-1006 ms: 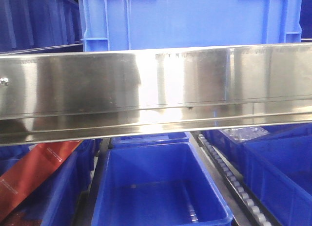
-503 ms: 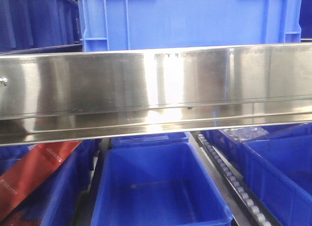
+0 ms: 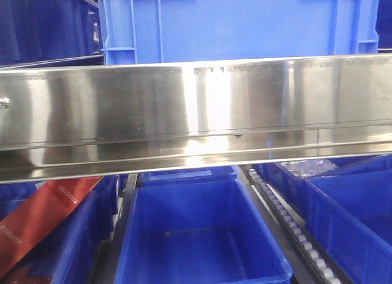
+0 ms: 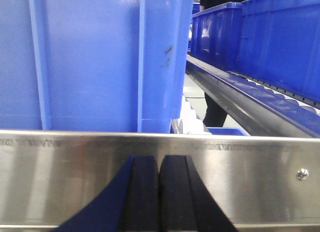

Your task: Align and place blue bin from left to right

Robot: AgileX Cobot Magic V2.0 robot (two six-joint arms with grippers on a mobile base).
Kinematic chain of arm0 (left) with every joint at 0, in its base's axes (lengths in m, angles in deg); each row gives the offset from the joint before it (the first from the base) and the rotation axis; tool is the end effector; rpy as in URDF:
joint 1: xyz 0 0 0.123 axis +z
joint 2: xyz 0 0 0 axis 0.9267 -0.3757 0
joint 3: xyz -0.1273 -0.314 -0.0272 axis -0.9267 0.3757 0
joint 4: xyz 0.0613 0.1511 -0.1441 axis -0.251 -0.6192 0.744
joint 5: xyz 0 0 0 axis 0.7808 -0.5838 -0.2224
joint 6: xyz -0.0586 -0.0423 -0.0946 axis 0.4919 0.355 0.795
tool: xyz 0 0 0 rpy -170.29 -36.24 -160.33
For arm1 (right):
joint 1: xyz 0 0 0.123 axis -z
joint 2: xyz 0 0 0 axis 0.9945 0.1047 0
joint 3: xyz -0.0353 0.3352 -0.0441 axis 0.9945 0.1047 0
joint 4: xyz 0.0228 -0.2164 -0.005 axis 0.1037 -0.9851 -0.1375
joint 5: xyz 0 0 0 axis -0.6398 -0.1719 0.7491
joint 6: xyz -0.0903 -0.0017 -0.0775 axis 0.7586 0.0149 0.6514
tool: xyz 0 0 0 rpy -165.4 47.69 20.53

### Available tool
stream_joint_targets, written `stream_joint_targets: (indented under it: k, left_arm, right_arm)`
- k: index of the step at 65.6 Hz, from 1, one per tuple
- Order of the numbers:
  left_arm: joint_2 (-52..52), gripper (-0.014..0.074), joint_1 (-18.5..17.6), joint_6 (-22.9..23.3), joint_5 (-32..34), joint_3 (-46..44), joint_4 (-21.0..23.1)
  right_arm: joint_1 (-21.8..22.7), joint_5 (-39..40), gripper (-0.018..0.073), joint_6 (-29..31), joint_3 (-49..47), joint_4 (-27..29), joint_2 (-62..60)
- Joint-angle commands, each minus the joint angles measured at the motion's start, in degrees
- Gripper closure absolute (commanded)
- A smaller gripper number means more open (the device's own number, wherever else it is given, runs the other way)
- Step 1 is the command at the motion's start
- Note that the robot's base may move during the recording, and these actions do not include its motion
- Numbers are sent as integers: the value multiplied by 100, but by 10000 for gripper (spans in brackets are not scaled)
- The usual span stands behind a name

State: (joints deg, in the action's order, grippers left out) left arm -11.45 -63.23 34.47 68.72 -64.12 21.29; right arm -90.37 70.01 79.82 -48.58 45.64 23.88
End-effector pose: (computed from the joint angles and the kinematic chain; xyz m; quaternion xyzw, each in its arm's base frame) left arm -0.0050 -0.0009 0.2010 -0.0398 0.7201 0.0160 0.6925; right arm -0.0070 -0.0031 0.3019 -0.0138 0.7174 0.0507 0.6947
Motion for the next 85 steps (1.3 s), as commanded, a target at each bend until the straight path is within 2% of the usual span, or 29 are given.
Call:
stream_joint_targets:
  k: [1, 20, 22, 32, 39, 47, 64, 68, 71, 85]
  left_arm:
    - [34, 707, 27, 0, 71, -7, 0]
    - [34, 707, 27, 0, 71, -7, 0]
    - [34, 707, 27, 0, 71, -7, 0]
    - [34, 707, 27, 0, 71, -7, 0]
    - [34, 707, 27, 0, 71, -7, 0]
    - [34, 707, 27, 0, 71, -7, 0]
    - [34, 707, 27, 0, 71, -7, 0]
    - [34, 707, 27, 0, 71, -7, 0]
    - [34, 707, 27, 0, 71, -7, 0]
    - [34, 707, 27, 0, 71, -7, 0]
  right_arm:
    - [-4, 138, 721, 50, 4, -31, -17]
    - [30, 125, 721, 64, 57, -93, -17]
    - [82, 137, 721, 156, 85, 33, -17]
    - [664, 392, 721, 1065, 345, 904, -53]
    - [1181, 826, 721, 1066, 692, 1093, -173]
    - [1506, 1055, 721, 1066, 1125, 1115, -429]
    - [1535, 1471, 721, 1066, 2172, 1115, -991]
    - [1535, 1776, 721, 1066, 2172, 1115, -991]
    - [1535, 1564, 721, 1066, 2172, 1080, -991]
    - [1535, 1588, 721, 1066, 2172, 923, -991]
